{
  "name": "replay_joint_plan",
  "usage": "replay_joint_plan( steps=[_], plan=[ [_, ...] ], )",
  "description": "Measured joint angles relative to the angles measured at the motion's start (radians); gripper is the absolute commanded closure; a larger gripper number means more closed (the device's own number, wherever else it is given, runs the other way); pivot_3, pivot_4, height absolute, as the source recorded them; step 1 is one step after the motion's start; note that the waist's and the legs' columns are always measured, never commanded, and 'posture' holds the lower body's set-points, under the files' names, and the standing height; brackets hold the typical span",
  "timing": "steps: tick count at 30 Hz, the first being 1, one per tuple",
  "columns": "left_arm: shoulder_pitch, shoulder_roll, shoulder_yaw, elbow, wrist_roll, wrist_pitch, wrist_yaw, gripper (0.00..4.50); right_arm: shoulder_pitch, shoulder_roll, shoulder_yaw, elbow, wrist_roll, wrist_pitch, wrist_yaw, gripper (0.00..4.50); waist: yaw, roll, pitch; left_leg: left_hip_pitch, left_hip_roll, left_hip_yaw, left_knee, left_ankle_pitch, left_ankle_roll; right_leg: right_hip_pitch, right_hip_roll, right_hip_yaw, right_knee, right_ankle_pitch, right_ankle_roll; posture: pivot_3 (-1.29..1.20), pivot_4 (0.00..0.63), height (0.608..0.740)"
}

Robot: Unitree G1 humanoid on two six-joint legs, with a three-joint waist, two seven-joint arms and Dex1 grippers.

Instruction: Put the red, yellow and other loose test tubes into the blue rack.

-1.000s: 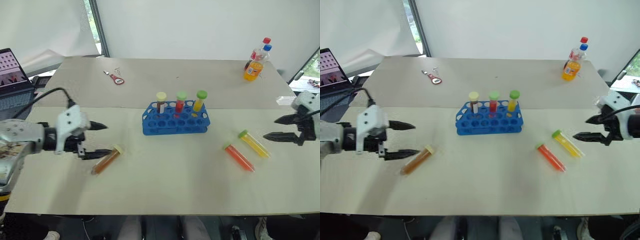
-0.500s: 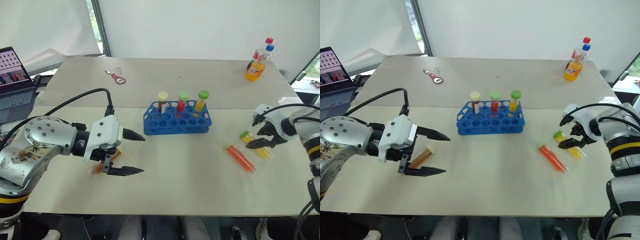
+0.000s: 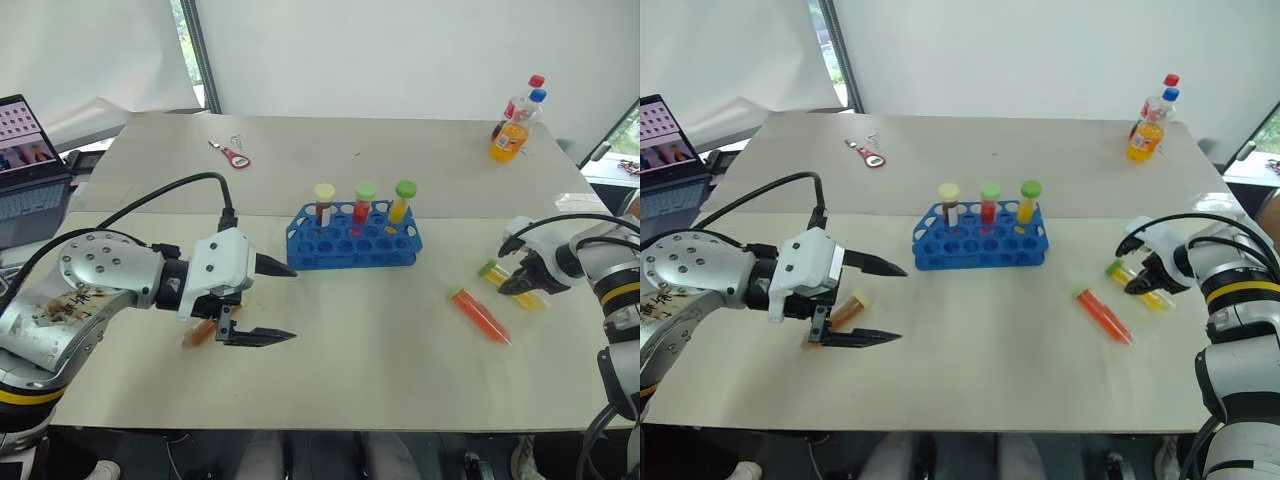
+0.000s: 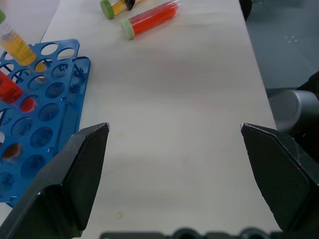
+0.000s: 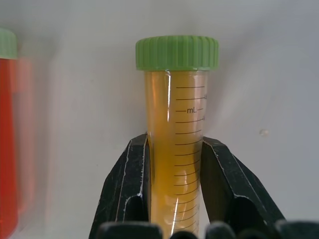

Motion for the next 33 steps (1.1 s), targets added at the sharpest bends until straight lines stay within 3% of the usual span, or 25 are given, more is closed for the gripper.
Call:
replay_joint_plan(
  steps=[3,7,9,12,15,20,33],
  plan=[
    [0.010,-0.012,0.023,0.022,0.007,-0.020,0.019,0.00,0.038,-0.027,-0.072,-0.147,0.061,0.050,0.026,3.50,0.001,0.002,0.001,-0.001,0.000,-0.001,0.000,0.000,0.000,-0.001,0.000,0.000,0.000,0.000,0.000,0.00,0.150,0.733],
    [0.049,-0.050,0.083,0.067,0.017,-0.035,0.078,0.00,0.119,-0.039,-0.313,-0.538,0.256,0.198,0.032,3.50,0.001,0.004,0.002,-0.001,0.001,-0.003,0.000,0.000,0.000,-0.001,0.001,-0.001,0.004,0.000,0.000,0.00,0.150,0.733],
    [0.064,-0.084,0.106,0.073,0.001,-0.035,0.100,0.00,0.184,0.040,-0.454,-0.702,0.356,0.256,-0.036,3.50,0.003,0.000,0.000,0.000,0.001,-0.005,0.000,0.000,0.000,0.000,0.001,-0.002,0.007,0.000,0.000,0.00,0.150,0.733],
    [0.088,-0.116,0.123,0.073,-0.011,-0.039,0.112,0.00,0.313,0.259,-0.593,-0.885,0.459,0.256,-0.200,3.51,0.003,-0.003,-0.001,0.000,0.001,-0.006,0.002,0.000,0.000,0.001,0.001,-0.002,0.007,0.000,0.000,0.00,0.150,0.733],
    [0.105,-0.124,0.127,0.072,-0.013,-0.039,0.117,0.00,0.398,0.419,-0.607,-0.926,0.476,0.173,-0.355,3.51,0.006,-0.002,-0.001,-0.001,-0.001,-0.005,0.004,0.001,-0.002,0.000,-0.001,-0.002,0.007,0.000,0.000,0.00,0.150,0.733],
    [0.108,-0.145,0.125,0.065,-0.013,-0.039,0.123,0.00,0.423,0.530,-0.605,-0.910,0.447,-0.039,-0.537,3.51,0.004,-0.002,-0.001,0.000,-0.001,-0.004,0.003,0.001,-0.002,0.000,0.000,-0.002,0.007,0.000,0.000,0.00,0.150,0.733],
    [0.108,-0.163,0.103,0.058,-0.005,-0.061,0.135,0.00,0.438,0.586,-0.507,-0.704,0.401,-0.319,-0.669,3.51,0.000,-0.002,-0.001,0.001,0.000,-0.005,0.001,0.001,-0.003,0.000,0.000,-0.002,0.007,0.000,0.000,0.00,0.150,0.733]
  ],
)
